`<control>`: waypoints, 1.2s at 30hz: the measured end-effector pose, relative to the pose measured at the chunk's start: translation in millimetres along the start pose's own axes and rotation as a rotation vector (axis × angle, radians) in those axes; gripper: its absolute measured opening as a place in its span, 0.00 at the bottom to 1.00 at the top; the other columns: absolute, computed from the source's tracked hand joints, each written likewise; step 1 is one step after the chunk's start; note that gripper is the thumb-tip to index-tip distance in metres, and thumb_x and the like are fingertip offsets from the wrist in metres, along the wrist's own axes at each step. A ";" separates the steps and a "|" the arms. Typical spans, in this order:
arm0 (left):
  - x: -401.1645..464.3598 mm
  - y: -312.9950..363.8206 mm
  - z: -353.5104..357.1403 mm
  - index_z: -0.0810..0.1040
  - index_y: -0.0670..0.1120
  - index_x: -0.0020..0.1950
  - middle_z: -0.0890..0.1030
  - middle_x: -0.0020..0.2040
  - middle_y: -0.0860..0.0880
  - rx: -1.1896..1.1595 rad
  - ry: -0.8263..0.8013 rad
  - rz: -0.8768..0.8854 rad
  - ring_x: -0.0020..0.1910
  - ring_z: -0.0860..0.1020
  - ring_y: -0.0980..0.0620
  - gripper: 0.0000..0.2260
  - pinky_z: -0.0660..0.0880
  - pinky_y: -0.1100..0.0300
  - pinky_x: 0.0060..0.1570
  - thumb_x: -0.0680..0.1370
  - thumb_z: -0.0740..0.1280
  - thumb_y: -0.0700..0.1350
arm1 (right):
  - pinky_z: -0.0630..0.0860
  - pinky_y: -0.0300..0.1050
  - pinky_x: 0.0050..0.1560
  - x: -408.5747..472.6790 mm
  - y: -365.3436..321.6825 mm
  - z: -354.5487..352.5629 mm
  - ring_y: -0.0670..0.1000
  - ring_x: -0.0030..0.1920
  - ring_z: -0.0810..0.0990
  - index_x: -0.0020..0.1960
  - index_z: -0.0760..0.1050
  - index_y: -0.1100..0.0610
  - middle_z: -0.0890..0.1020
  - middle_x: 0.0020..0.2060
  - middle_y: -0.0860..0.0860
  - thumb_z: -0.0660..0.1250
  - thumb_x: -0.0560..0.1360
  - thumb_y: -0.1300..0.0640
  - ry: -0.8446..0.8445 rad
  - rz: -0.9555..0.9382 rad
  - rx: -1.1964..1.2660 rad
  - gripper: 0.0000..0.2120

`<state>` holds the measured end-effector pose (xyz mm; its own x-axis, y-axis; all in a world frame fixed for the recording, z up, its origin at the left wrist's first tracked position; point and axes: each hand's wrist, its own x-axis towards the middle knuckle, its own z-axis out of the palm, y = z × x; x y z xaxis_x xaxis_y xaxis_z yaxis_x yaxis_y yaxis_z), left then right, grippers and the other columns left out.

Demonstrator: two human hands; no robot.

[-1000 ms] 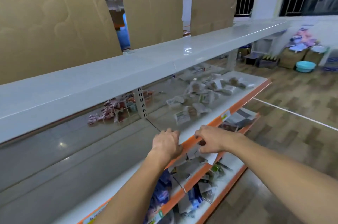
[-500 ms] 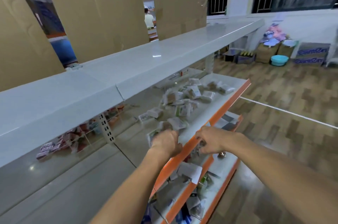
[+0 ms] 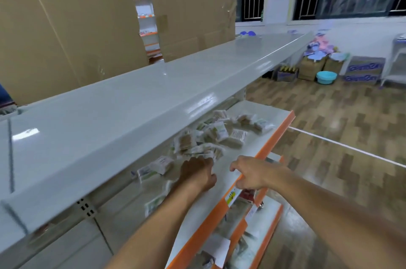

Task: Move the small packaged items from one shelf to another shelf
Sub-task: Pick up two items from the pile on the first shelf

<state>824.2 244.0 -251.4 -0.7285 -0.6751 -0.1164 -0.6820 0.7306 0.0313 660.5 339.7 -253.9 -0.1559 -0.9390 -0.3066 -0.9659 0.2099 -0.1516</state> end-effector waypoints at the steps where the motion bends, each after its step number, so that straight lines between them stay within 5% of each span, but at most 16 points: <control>1: 9.5 3.2 1.1 0.70 0.48 0.69 0.73 0.69 0.44 0.005 0.001 0.000 0.67 0.72 0.42 0.20 0.71 0.52 0.64 0.79 0.62 0.54 | 0.73 0.50 0.58 6.3 7.8 0.2 0.56 0.63 0.74 0.75 0.64 0.53 0.69 0.66 0.53 0.67 0.77 0.48 0.002 0.000 -0.001 0.28; 9: 102.2 37.6 11.6 0.71 0.49 0.68 0.75 0.67 0.46 0.021 0.056 -0.082 0.66 0.73 0.44 0.19 0.71 0.52 0.63 0.79 0.60 0.55 | 0.71 0.48 0.51 69.2 95.3 -8.3 0.56 0.63 0.72 0.74 0.65 0.52 0.69 0.66 0.53 0.66 0.76 0.49 0.018 -0.076 -0.081 0.28; 20: 200.4 87.1 8.2 0.72 0.51 0.69 0.75 0.67 0.46 -0.065 0.119 -0.293 0.67 0.73 0.44 0.20 0.71 0.51 0.64 0.76 0.63 0.50 | 0.74 0.51 0.63 146.0 196.5 -66.9 0.58 0.66 0.73 0.71 0.69 0.54 0.73 0.68 0.56 0.65 0.76 0.51 0.041 -0.267 -0.200 0.24; 27: 220.5 89.9 24.5 0.75 0.50 0.66 0.77 0.65 0.47 -0.128 0.213 -0.430 0.65 0.74 0.46 0.18 0.71 0.50 0.65 0.76 0.63 0.48 | 0.72 0.51 0.66 174.9 207.9 -61.7 0.58 0.73 0.65 0.72 0.66 0.54 0.62 0.76 0.55 0.63 0.77 0.50 0.079 -0.373 -0.172 0.24; 36: 234.7 74.9 52.8 0.72 0.48 0.65 0.73 0.66 0.50 -0.325 0.429 -0.529 0.66 0.70 0.49 0.19 0.68 0.54 0.65 0.75 0.65 0.51 | 0.73 0.50 0.61 208.3 187.0 -25.2 0.53 0.67 0.70 0.69 0.67 0.49 0.70 0.66 0.49 0.68 0.71 0.38 0.145 -0.361 0.031 0.30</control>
<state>605.5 145.7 -328.8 -0.2144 -0.9566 0.1976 -0.8840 0.2760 0.3774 442.2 176.6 -322.4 0.1633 -0.9822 -0.0930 -0.9576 -0.1350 -0.2547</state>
